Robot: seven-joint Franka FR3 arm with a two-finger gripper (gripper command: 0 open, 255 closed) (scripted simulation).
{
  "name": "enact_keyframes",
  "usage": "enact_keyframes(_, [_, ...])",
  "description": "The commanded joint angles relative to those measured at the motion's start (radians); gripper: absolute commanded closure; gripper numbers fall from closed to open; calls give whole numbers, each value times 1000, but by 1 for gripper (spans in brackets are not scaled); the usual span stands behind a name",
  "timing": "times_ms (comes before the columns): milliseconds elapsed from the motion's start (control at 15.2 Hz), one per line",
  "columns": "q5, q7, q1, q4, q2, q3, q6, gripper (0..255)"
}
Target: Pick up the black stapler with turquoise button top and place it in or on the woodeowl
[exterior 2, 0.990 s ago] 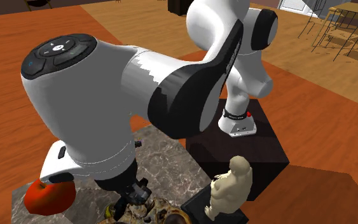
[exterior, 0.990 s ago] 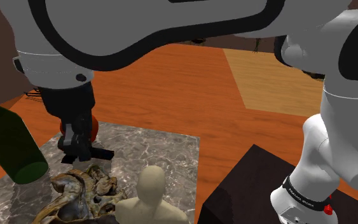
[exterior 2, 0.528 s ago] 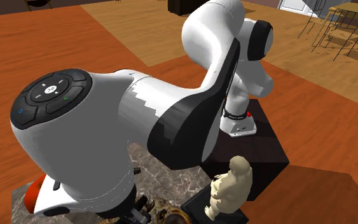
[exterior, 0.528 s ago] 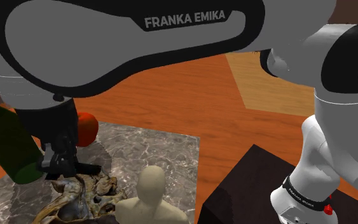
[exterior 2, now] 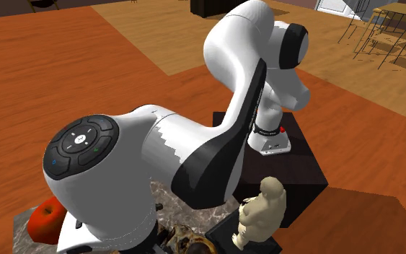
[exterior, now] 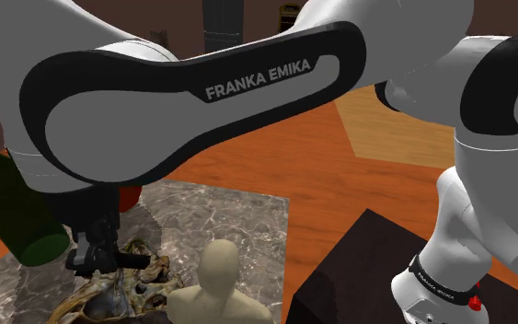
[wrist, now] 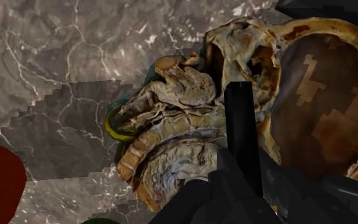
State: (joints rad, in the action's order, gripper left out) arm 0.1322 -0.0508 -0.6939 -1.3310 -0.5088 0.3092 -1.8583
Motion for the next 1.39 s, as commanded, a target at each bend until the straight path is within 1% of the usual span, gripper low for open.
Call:
enact_keyframes(0, [1, 1, 2, -27, 0, -1, -27, 255])
enact_keyframes(528, [1, 1, 2, -27, 0, -1, -27, 255])
enact_keyframes(594, [1, 1, 2, -27, 0, -1, -27, 0])
enact_keyframes(924, [1, 1, 2, -27, 0, -1, -27, 0])
enact_keyframes(1188, [-4, -5, -4, 85, 11, 3, 94, 0])
enact_keyframes(1320, [-4, -5, -4, 85, 11, 3, 94, 0])
